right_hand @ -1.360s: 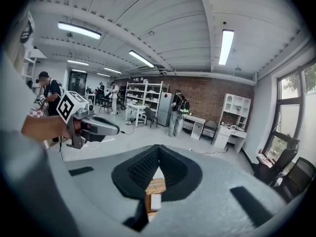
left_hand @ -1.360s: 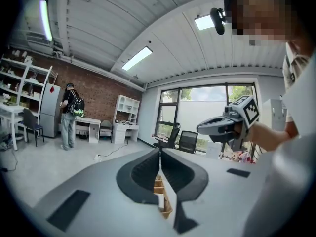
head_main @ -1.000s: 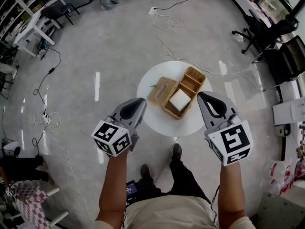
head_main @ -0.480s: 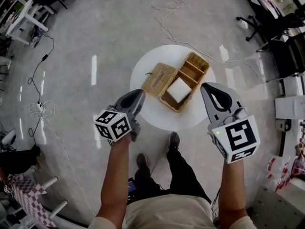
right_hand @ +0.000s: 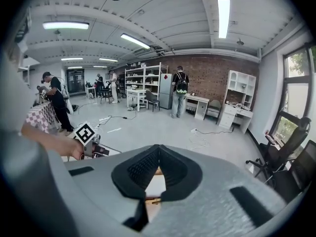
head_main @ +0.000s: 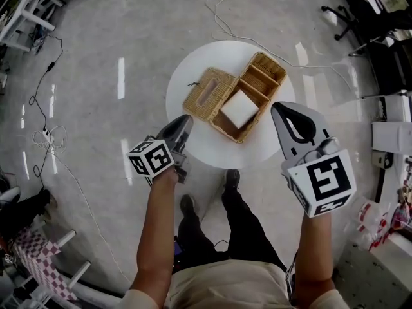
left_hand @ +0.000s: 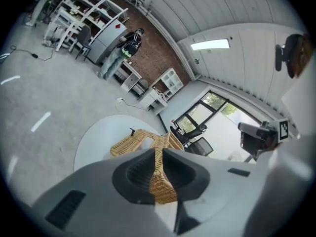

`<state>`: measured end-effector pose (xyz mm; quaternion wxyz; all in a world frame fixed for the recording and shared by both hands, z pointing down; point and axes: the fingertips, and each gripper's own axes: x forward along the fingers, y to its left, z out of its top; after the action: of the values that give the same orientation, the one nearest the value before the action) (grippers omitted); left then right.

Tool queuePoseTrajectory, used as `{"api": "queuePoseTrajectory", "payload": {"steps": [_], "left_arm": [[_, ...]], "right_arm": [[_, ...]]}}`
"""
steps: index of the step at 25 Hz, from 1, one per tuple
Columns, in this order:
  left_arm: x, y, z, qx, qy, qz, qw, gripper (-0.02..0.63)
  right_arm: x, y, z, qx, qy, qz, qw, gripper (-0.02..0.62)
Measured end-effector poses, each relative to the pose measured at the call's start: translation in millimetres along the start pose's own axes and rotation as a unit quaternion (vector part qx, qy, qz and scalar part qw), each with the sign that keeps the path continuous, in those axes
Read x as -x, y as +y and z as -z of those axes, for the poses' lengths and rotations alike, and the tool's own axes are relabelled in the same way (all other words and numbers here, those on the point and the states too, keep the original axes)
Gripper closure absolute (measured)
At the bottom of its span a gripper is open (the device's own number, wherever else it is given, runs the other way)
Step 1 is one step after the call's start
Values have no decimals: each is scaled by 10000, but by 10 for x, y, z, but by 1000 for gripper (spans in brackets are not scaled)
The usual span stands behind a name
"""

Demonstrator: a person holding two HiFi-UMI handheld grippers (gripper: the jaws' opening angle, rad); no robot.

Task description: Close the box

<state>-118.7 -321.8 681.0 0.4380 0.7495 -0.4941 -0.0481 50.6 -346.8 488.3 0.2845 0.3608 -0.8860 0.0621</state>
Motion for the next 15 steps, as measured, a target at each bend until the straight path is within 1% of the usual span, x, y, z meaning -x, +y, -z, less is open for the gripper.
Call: {"api": "queuePoseTrajectory", "payload": {"steps": [3, 5, 7, 11, 15], "left_arm": [[-109, 149, 132, 279, 35, -58, 9996, 572], [-164, 240, 214, 455, 57, -88, 9989, 512], [-213, 333, 299, 695, 61, -114, 9975, 480], [-332, 357, 418, 1429, 2, 120, 9897, 440], [-450, 406, 456, 1887, -110, 277, 9816, 436]], "right_arm": [[-82, -42, 92, 48, 43, -14, 10000, 600], [-125, -65, 143, 120, 61, -21, 9999, 600], [-158, -82, 195, 133, 102, -20, 9999, 600], [-238, -112, 288, 115, 132, -11, 9998, 600], [-305, -143, 402, 105, 243, -23, 9996, 600]]}}
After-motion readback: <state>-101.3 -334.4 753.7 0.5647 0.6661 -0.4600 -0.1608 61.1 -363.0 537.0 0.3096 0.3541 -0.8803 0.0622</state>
